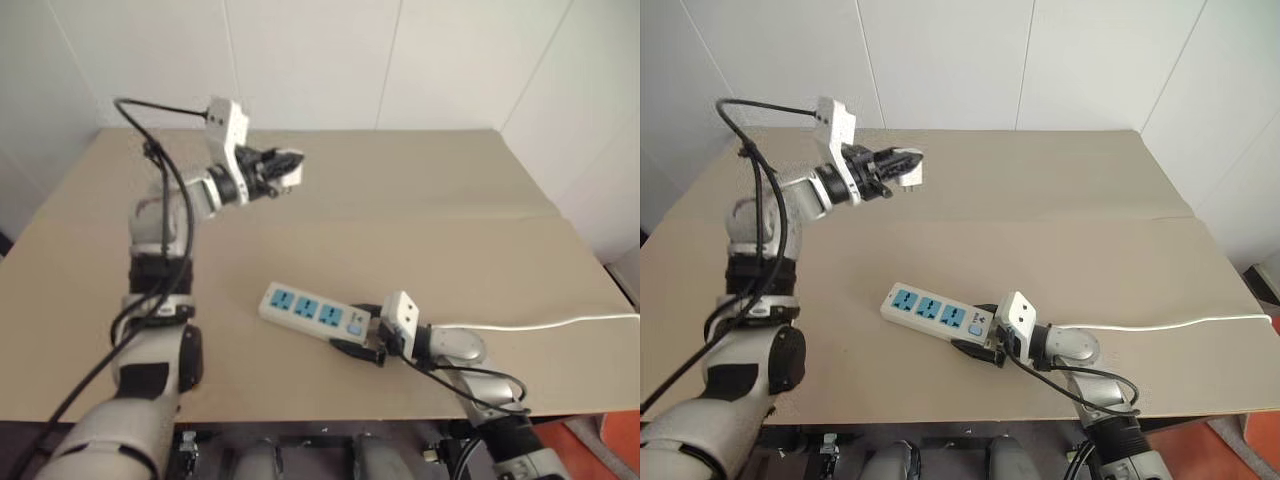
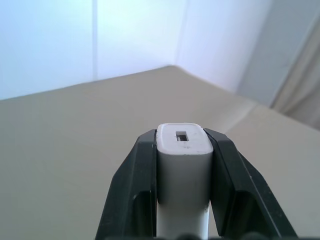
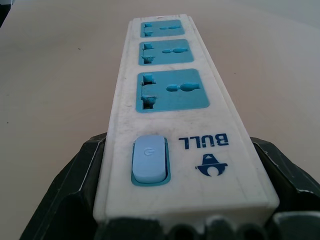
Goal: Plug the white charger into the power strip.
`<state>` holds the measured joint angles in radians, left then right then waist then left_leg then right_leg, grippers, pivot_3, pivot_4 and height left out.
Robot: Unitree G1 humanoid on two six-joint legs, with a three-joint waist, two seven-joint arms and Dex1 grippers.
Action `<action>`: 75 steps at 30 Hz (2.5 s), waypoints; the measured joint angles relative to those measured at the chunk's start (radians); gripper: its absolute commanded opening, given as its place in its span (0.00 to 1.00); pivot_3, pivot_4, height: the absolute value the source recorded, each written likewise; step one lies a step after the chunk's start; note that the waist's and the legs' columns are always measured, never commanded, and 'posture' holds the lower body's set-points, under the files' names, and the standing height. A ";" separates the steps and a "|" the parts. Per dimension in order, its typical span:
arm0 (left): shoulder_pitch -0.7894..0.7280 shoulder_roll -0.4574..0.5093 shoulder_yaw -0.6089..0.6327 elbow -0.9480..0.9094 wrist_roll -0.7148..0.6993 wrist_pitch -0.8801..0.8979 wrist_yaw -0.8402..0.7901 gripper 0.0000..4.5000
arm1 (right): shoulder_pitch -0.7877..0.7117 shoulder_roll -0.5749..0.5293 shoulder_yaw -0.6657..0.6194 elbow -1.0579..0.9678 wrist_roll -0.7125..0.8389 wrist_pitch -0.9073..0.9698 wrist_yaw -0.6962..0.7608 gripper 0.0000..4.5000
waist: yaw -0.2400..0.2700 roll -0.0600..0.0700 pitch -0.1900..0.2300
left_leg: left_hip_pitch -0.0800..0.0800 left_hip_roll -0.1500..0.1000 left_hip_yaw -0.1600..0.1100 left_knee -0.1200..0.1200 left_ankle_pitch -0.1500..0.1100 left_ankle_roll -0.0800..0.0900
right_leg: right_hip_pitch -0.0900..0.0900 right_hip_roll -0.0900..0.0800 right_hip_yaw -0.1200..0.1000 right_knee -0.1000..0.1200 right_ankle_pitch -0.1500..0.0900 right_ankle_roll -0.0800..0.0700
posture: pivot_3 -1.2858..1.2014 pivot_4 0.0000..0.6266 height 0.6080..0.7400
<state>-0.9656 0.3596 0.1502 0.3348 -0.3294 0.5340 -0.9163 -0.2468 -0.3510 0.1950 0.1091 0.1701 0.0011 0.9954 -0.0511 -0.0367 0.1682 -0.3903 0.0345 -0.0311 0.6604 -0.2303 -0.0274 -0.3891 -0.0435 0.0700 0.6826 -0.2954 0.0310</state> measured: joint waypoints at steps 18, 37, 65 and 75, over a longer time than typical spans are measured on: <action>0.290 -0.011 -0.206 -0.121 -0.179 -0.319 -0.638 0.23 | -0.031 0.002 0.020 0.038 -0.009 -0.022 0.009 0.77 | -0.012 0.000 0.000 | 0.003 0.000 0.000 0.000 0.001 0.000 | 0.004 0.001 0.001 -0.002 0.000 -0.001 | 0.52 0.24 1.00; 0.326 -0.020 -0.262 -0.007 -0.125 -0.441 -0.646 0.23 | -0.061 -0.085 0.056 0.046 0.060 0.011 0.216 0.77 | 0.005 0.000 0.000 | 0.001 0.000 0.000 0.000 0.000 0.001 | 0.003 0.001 0.000 -0.004 0.000 0.000 | 0.52 0.24 1.00; 0.513 0.020 -0.242 -0.203 -0.168 -0.389 -0.515 0.23 | -0.231 -0.015 0.079 0.372 0.030 -0.167 0.304 0.77 | -0.018 0.000 -0.001 | 0.023 0.003 0.000 -0.001 0.000 0.001 | 0.025 0.004 0.000 -0.008 0.001 -0.001 | 0.52 0.24 1.00; 0.547 -0.012 -0.283 -0.159 -0.125 -0.465 -0.511 0.23 | -0.228 -0.015 0.078 0.367 0.029 -0.167 0.303 0.77 | -0.019 0.000 -0.001 | 0.022 0.003 0.000 -0.001 0.000 0.001 | 0.026 0.004 0.000 -0.010 0.001 -0.001 | 0.52 0.24 1.00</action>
<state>-0.4186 0.3473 -0.1327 0.1761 -0.4549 0.0687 -1.4272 -0.4745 -0.3658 0.2726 0.4765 0.1989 -0.1657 1.2983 -0.0697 -0.0365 0.1675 -0.3679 0.0373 -0.0316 0.6591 -0.2299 -0.0264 -0.3634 -0.0398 0.0703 0.6725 -0.2945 0.0304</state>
